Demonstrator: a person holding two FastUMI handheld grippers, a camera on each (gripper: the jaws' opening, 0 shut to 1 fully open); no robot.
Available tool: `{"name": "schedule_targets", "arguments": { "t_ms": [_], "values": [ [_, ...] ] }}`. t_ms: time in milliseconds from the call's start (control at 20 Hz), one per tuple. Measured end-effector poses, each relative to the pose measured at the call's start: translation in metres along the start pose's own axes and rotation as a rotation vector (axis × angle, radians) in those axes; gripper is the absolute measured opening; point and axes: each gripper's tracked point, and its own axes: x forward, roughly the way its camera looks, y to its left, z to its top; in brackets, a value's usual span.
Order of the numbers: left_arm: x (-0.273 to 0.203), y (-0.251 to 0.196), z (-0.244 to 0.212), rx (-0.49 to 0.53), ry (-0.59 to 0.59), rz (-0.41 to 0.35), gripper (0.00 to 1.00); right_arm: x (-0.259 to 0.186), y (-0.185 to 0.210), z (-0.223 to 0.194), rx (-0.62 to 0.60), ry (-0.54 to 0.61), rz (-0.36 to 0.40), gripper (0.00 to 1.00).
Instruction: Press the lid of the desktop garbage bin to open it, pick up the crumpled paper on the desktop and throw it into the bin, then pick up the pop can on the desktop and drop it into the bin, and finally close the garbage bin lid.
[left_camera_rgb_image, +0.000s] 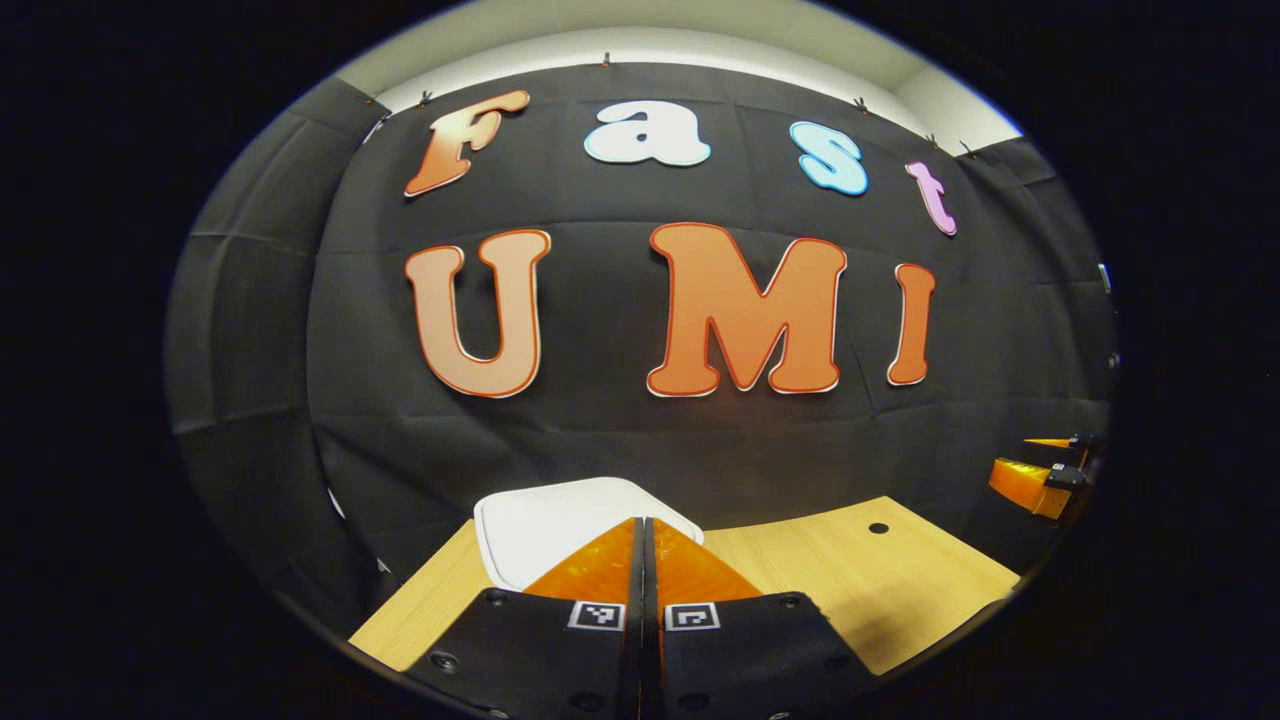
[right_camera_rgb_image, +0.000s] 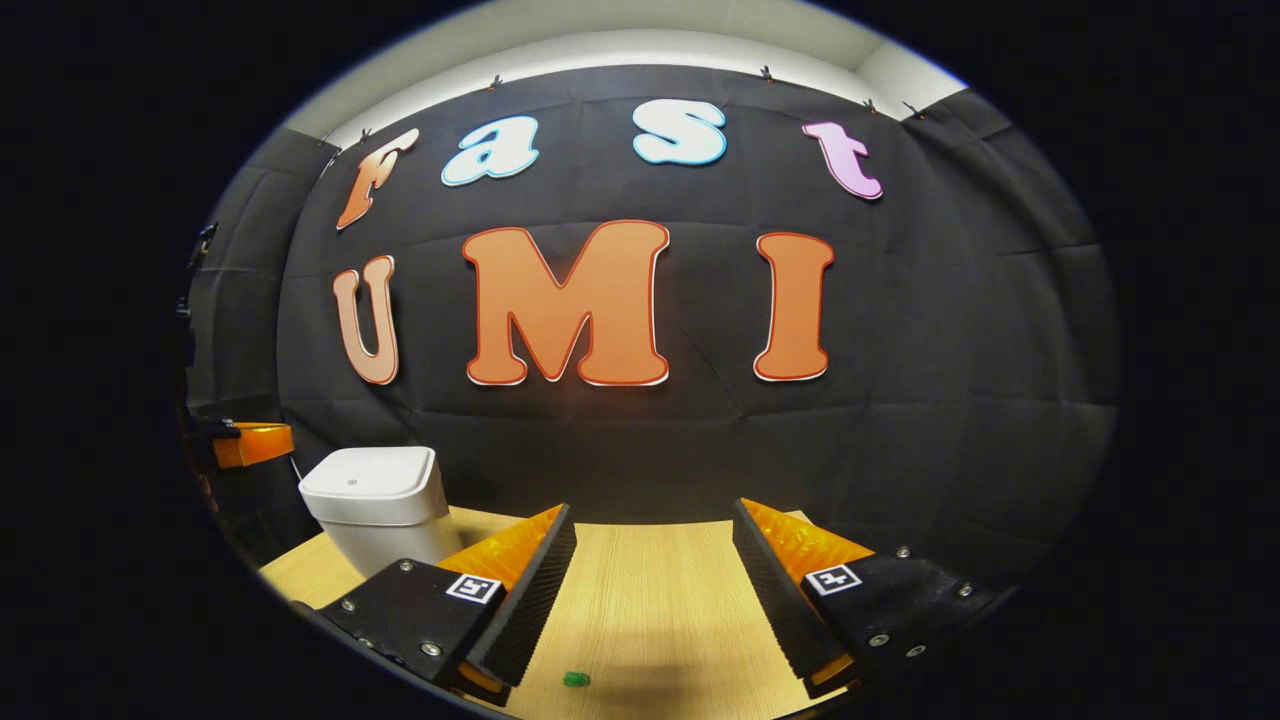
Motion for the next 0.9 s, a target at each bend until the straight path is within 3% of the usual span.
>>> {"name": "schedule_targets", "arguments": {
  "t_ms": [200, 350, 700, 900],
  "values": [
    [0.020, 0.026, 0.032, 0.064, 0.047, -0.013, 0.00, 0.010, 0.008, 0.007, 0.002, -0.002, 0.024, 0.94],
    [0.041, 0.033, 0.036, 0.026, 0.127, -0.074, 0.00, 0.017, 0.013, 0.024, 0.033, -0.030, 0.046, 0.94],
    [0.084, 0.045, -0.035, -0.135, 0.388, -0.134, 0.00, 0.024, 0.018, 0.060, 0.018, -0.087, 0.057, 0.94],
    [0.090, 0.064, -0.068, -0.131, 0.442, -0.098, 0.00, 0.022, 0.019, 0.060, -0.034, -0.095, 0.046, 0.94]
  ]
}}
